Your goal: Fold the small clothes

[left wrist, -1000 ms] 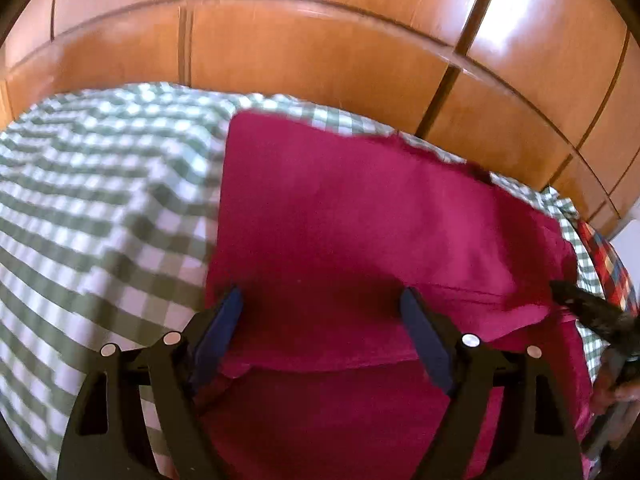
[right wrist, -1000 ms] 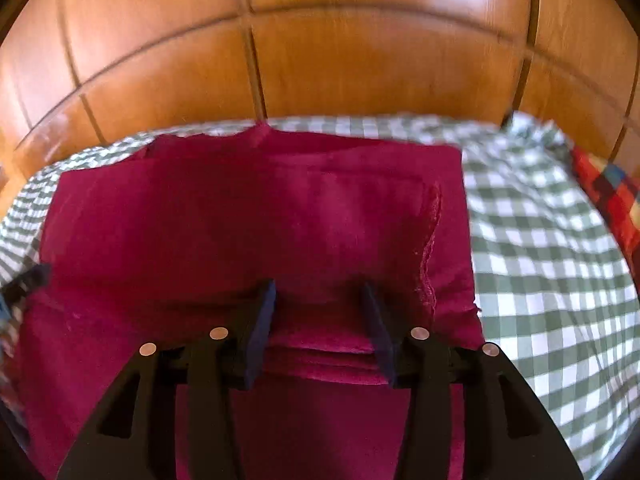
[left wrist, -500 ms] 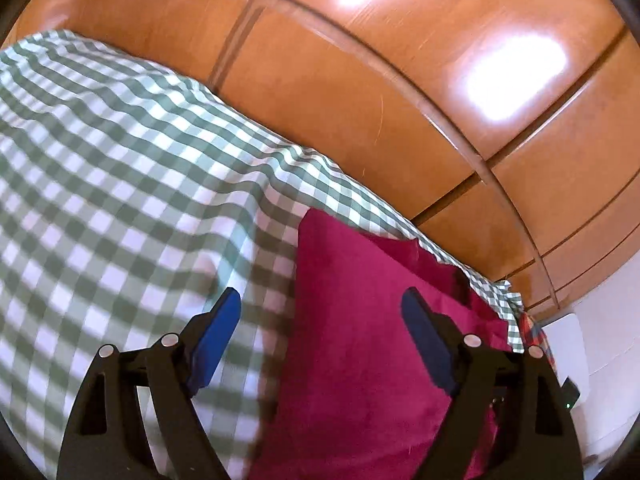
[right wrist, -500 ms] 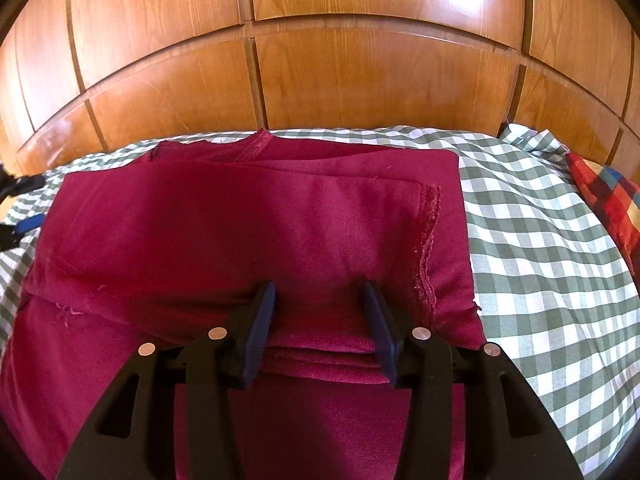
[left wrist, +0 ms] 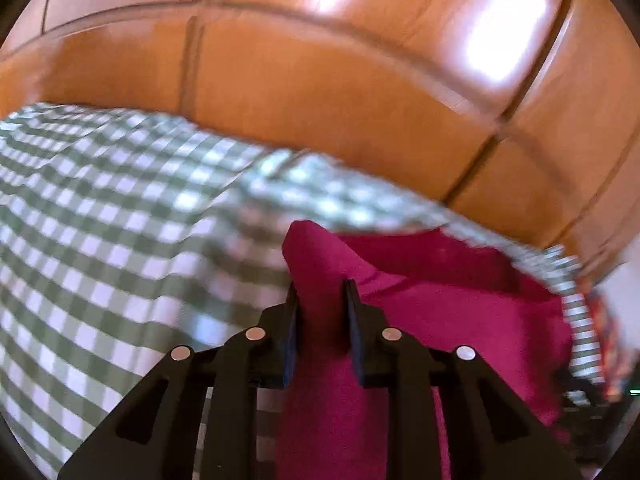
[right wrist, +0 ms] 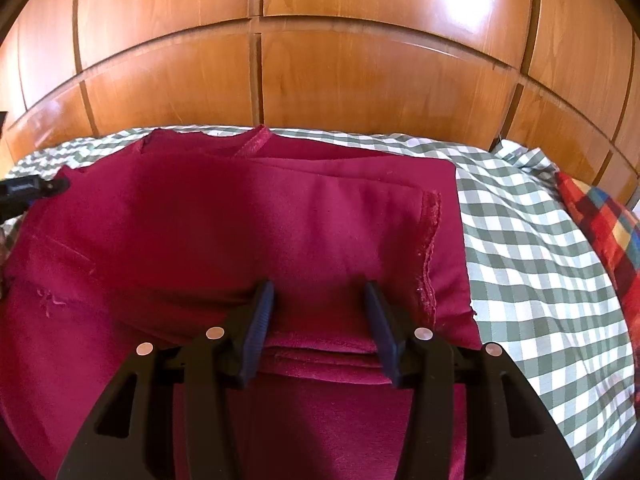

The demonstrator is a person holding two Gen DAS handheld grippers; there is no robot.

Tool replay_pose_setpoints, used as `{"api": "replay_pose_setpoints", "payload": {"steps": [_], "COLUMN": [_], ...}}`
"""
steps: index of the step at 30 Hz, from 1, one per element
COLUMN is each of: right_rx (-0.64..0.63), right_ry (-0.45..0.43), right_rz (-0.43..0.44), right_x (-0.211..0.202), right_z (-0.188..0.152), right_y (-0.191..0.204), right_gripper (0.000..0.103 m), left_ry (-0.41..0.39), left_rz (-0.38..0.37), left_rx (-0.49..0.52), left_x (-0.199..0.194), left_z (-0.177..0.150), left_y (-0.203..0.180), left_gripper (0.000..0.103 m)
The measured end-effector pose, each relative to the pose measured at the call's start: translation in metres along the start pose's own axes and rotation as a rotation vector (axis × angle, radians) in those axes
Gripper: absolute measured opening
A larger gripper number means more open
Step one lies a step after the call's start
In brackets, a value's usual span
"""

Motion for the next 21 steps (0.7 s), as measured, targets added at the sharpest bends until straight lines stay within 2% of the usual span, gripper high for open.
{"api": "replay_pose_setpoints", "payload": {"steps": [1, 3, 5, 7, 9, 10, 12, 14, 16, 18, 21], "right_rx": [-0.001, 0.004, 0.009, 0.012, 0.013, 0.015, 0.017, 0.017, 0.017, 0.017, 0.017], "right_ry": [0.0, 0.001, 0.001, 0.002, 0.002, 0.002, 0.002, 0.004, 0.004, 0.004, 0.006], "right_rz": [-0.002, 0.002, 0.009, 0.011, 0.012, 0.014, 0.018, 0.018, 0.018, 0.018, 0.018], "right_x": [0.0, 0.001, 0.001, 0.0, 0.001, 0.001, 0.001, 0.001, 0.001, 0.001, 0.001], "right_z": [0.0, 0.0, 0.0, -0.001, 0.0, 0.0, 0.0, 0.0, 0.0, 0.0, 0.0], "right_y": [0.0, -0.001, -0.002, -0.003, -0.002, -0.002, -0.003, -0.003, -0.003, -0.003, -0.003], "right_gripper": [0.048, 0.048, 0.048, 0.048, 0.048, 0.048, 0.048, 0.048, 0.048, 0.048, 0.048], "left_ry": [0.0, 0.004, 0.008, -0.002, -0.057, -0.098, -0.134, -0.131, -0.089, 0.006, -0.005], "left_rz": [0.041, 0.074, 0.115, 0.185, 0.251, 0.243, 0.174, 0.126, 0.117, 0.168, 0.144], "left_rx": [0.009, 0.011, 0.01, 0.016, 0.053, 0.074, 0.11, 0.182, 0.237, 0.243, 0.2], "left_x": [0.006, 0.013, 0.013, 0.002, -0.022, -0.04, -0.063, -0.075, -0.069, -0.044, -0.034], "left_z": [-0.002, -0.002, 0.003, 0.005, 0.008, 0.008, 0.002, -0.015, -0.038, -0.063, -0.066], "left_y": [0.006, 0.01, 0.012, 0.017, 0.014, 0.004, -0.019, -0.041, -0.055, -0.05, -0.043], "left_gripper": [0.039, 0.046, 0.058, 0.059, 0.055, 0.055, 0.055, 0.055, 0.057, 0.058, 0.06]}}
Point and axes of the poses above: each gripper's, at about its wrist camera, not at the fingertips, and x roughly the way its jaws point, y to its left, z to its top, the point moved 9 cm from there along x, roughly the way its jaws point
